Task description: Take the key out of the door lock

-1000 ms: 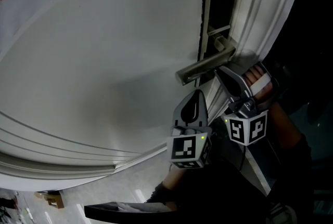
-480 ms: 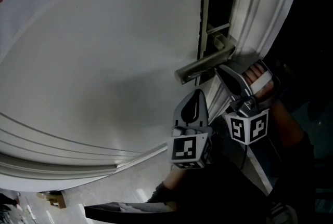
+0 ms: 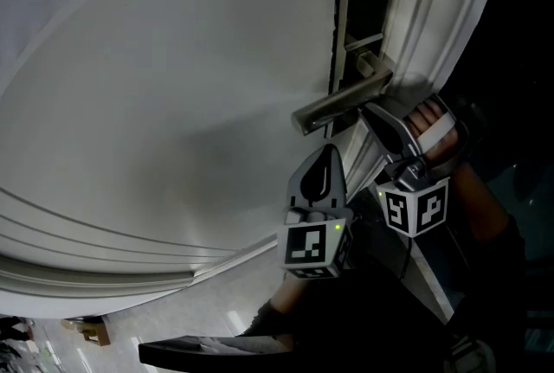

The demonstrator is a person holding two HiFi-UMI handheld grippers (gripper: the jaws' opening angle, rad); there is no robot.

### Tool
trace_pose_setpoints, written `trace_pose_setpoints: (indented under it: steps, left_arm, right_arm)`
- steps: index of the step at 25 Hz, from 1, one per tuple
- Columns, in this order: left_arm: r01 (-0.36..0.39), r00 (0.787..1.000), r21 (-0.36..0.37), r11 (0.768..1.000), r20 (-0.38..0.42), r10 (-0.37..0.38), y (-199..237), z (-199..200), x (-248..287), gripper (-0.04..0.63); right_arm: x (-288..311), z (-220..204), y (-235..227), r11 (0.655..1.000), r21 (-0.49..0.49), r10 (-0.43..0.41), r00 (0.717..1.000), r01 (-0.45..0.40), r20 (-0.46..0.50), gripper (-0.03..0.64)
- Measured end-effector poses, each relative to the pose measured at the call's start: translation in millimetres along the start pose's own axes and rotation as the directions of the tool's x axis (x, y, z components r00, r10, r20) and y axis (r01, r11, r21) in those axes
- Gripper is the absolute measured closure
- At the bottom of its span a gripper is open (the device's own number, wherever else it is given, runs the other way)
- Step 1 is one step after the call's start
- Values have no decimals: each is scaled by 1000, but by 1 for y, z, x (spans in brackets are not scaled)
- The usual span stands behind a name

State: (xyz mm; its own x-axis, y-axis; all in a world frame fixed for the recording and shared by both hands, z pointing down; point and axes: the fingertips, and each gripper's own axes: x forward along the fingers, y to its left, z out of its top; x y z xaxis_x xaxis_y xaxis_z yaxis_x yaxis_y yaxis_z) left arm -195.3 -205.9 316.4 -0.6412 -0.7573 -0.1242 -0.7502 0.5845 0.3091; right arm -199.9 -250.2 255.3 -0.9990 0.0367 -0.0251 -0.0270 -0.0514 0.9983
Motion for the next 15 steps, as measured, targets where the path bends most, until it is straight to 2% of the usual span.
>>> trace_pose_setpoints:
  steps: [8,15]
  left_arm:
    - [5,1000,-3,1000,1,-5,0,1,0,595]
    - [3,1000,9,1000,-5,-3,1,-2,-1,595]
  right_arm:
    - [-1,0,-1,998,59,21,1000,-21,-6,604]
    - [-1,0,0,999,34,17,1000,-16,-8,604]
